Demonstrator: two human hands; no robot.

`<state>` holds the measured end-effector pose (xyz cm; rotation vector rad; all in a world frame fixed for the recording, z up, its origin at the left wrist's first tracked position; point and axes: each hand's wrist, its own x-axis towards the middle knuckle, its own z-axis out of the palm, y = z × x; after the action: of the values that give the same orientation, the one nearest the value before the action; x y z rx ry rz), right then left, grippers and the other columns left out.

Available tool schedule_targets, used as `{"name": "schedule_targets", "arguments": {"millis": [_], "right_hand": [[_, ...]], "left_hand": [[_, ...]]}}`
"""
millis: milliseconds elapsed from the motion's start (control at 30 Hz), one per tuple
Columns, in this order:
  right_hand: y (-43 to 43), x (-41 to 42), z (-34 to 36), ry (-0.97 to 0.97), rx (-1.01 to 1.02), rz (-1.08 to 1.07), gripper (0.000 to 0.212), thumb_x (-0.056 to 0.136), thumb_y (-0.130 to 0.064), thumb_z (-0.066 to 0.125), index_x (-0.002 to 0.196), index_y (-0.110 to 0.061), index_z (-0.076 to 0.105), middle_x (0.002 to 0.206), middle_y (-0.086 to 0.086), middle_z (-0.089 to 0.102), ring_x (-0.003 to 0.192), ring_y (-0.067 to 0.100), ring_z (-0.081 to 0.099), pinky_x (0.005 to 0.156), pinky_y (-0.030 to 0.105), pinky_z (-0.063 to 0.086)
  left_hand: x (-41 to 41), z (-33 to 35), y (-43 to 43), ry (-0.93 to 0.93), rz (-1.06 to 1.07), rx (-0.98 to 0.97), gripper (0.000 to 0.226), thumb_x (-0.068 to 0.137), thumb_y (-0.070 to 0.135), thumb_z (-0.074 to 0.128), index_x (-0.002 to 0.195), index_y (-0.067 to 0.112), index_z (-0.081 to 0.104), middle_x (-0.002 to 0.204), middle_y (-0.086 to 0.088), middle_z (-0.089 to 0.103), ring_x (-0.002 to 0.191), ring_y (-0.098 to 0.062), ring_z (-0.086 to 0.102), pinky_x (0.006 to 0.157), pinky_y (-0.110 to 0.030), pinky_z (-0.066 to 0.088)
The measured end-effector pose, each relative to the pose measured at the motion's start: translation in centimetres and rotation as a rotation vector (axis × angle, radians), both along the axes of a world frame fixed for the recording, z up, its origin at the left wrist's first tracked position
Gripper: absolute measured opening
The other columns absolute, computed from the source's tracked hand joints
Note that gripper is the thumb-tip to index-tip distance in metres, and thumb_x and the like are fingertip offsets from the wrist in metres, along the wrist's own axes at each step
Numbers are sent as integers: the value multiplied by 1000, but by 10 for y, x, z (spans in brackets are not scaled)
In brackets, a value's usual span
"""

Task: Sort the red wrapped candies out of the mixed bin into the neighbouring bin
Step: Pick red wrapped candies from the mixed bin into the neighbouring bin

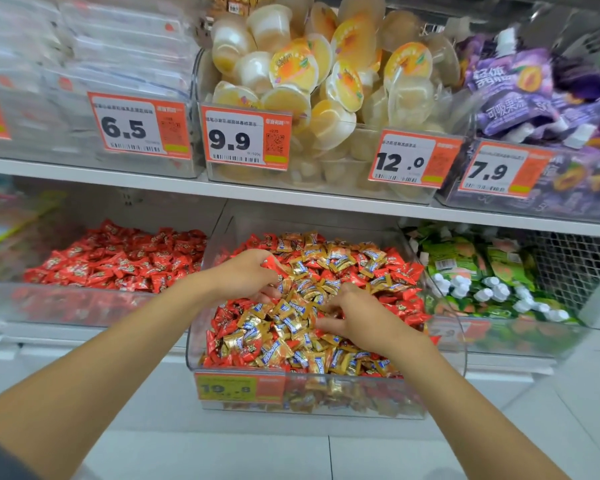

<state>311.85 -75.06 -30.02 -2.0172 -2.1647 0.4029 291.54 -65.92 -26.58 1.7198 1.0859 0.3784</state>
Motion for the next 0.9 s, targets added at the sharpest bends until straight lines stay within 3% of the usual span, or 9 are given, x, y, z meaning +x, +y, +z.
{"name": "schedule_targets", "arguments": {"millis": [67, 167, 300, 367, 433, 600, 700, 767, 900], "right_hand": [[3, 1, 0, -49, -75, -25, 42, 84, -48, 69, 91, -8, 61, 100, 2, 43, 82, 20, 50, 72, 32, 44], [3, -1, 1, 85, -90, -13, 36, 82, -40, 74, 82, -12, 51, 91, 3, 46, 72, 17, 41, 64, 31, 37], [-3, 1, 8, 425, -27, -83, 27, 85, -30, 73, 86, -21, 47, 97, 4, 60, 78, 21, 56, 68, 36, 45], [-5, 4, 16, 665, 50, -178, 18, 88, -29, 70, 97, -26, 55, 119, -2, 59, 88, 33, 62, 64, 38, 49], [-6, 10, 25, 902, 80, -272, 19, 91, -27, 67, 108, -30, 62, 128, 1, 55, 89, 22, 60, 53, 26, 48], [-8, 22, 37, 1710, -70, -575, 20, 98, -15, 54, 114, -8, 63, 96, 11, 56, 62, 12, 48, 38, 15, 38], [-13, 24, 35, 2156, -315, -691, 36, 94, -28, 60, 120, -6, 48, 97, 19, 57, 60, 17, 57, 37, 16, 42], [-17, 25, 37, 2227, -348, -706, 54, 87, -37, 68, 127, -11, 41, 101, 21, 54, 68, 22, 60, 38, 19, 46], [-24, 27, 47, 1930, -204, -641, 26, 83, -24, 73, 92, -11, 52, 89, 13, 55, 69, 15, 59, 37, 12, 41]], "left_hand": [[-2, 1, -1, 34, -12, 39, 20, 91, 6, 55, 111, 10, 56, 77, -6, 64, 61, -12, 58, 55, -20, 47], [-6, 2, -3, 59, -32, 95, 21, 85, 19, 72, 101, 18, 58, 57, 8, 59, 46, -3, 47, 51, -18, 40], [-8, 3, -15, 147, -205, 172, 17, 81, 34, 75, 92, 24, 68, 81, 16, 63, 52, 3, 57, 59, -20, 46], [-9, 0, -21, 128, -282, 117, 19, 84, 28, 74, 102, 24, 72, 97, 19, 66, 67, -4, 67, 67, -24, 55], [-8, -2, -26, 127, -317, 132, 18, 86, 22, 71, 104, 20, 72, 91, 18, 69, 74, -15, 70, 69, -31, 59], [3, 0, -28, 64, -259, 236, 11, 87, 21, 70, 96, 17, 74, 62, 17, 65, 49, -1, 52, 51, -19, 45], [6, 2, -21, 11, -182, 239, 6, 86, 23, 71, 90, 20, 75, 65, 10, 68, 55, -13, 54, 55, -29, 46], [6, 1, -17, -9, -136, 237, 4, 85, 24, 73, 87, 21, 75, 80, 0, 73, 59, -18, 57, 59, -33, 49], [10, -3, -15, 4, -134, 243, 5, 82, 31, 75, 82, 25, 75, 92, 11, 72, 68, -20, 57, 68, -36, 52]]}}
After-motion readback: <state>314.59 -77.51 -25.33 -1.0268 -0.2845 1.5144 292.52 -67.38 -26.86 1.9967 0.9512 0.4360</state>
